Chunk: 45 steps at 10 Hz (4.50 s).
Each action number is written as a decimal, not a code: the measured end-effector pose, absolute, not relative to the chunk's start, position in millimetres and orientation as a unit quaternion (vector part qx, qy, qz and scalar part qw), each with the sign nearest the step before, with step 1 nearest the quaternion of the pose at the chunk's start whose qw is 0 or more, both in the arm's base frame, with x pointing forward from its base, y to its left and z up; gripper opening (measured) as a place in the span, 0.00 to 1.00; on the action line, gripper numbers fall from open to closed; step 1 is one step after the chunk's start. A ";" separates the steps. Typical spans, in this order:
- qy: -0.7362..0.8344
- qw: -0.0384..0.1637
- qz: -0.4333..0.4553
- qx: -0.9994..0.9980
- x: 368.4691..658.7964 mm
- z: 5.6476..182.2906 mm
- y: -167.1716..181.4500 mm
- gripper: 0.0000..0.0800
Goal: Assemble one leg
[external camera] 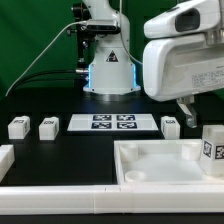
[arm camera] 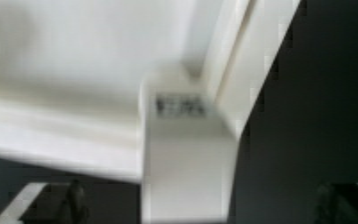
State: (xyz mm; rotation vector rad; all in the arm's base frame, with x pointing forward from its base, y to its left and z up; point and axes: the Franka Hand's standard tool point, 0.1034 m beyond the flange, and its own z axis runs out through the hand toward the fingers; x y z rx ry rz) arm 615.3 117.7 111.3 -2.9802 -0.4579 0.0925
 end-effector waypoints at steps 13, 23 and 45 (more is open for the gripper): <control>-0.171 0.055 0.116 -0.977 627.7 100.7 118.7 0.81; -0.162 0.057 0.096 -0.980 624.4 73.3 111.5 0.78; 0.339 0.001 0.122 -0.933 619.8 76.3 133.0 0.70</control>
Offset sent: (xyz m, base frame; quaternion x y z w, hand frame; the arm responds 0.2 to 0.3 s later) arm 0.0036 -0.0016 -0.0026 0.0072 -0.1063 0.0097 0.9943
